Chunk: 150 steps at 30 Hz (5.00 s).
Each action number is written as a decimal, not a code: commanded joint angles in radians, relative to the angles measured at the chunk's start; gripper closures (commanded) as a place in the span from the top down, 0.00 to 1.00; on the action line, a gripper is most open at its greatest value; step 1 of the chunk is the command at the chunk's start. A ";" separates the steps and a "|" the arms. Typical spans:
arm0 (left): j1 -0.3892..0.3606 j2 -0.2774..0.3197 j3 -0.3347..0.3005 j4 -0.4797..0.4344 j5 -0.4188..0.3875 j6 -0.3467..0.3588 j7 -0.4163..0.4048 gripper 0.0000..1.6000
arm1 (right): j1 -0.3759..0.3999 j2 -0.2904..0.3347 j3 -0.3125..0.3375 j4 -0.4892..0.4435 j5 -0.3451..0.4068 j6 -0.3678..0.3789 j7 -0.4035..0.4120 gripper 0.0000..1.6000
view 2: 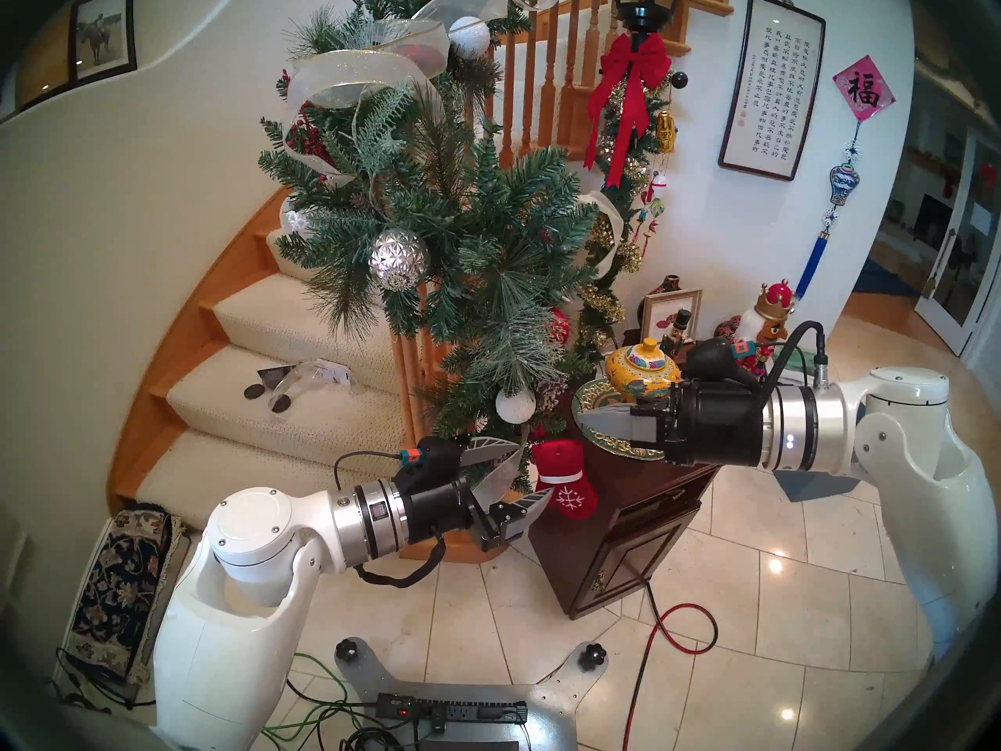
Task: Hang the ornament onto the Christmas-tree-style decoration
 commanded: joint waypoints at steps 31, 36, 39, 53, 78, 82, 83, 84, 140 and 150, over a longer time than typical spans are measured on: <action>-0.024 -0.026 0.016 0.000 -0.038 0.003 -0.039 0.60 | 0.074 0.005 -0.037 -0.004 0.050 0.042 -0.029 0.00; -0.021 -0.025 0.009 -0.005 -0.041 0.000 -0.044 0.47 | 0.069 0.001 -0.031 -0.012 0.054 0.041 -0.035 0.00; -0.020 -0.025 0.007 -0.007 -0.042 -0.002 -0.047 0.42 | 0.065 -0.002 -0.027 -0.015 0.055 0.041 -0.037 0.00; -0.004 -0.027 -0.019 -0.027 -0.067 0.017 -0.073 0.00 | 0.057 -0.009 -0.018 -0.011 0.054 0.041 -0.026 0.00; -0.011 -0.020 -0.081 -0.028 -0.081 0.027 -0.100 0.00 | -0.023 -0.028 0.069 -0.001 0.025 0.046 0.031 1.00; -0.010 -0.016 -0.103 -0.034 -0.085 0.030 -0.106 0.00 | -0.053 -0.047 0.094 0.012 -0.008 0.048 0.008 1.00; -0.007 -0.015 -0.108 -0.036 -0.085 0.030 -0.106 0.00 | -0.055 -0.060 0.096 0.016 -0.016 0.047 -0.017 1.00; -0.004 -0.015 -0.113 -0.039 -0.086 0.030 -0.107 0.00 | -0.056 -0.073 0.099 0.017 -0.032 0.042 -0.044 1.00; -0.017 -0.023 -0.208 -0.257 -0.161 0.329 -0.128 0.00 | -0.152 -0.256 0.200 -0.059 -0.224 -0.100 -0.164 1.00; -0.043 -0.047 -0.223 -0.296 -0.178 0.414 -0.093 0.00 | -0.150 -0.258 0.200 -0.059 -0.226 -0.098 -0.162 1.00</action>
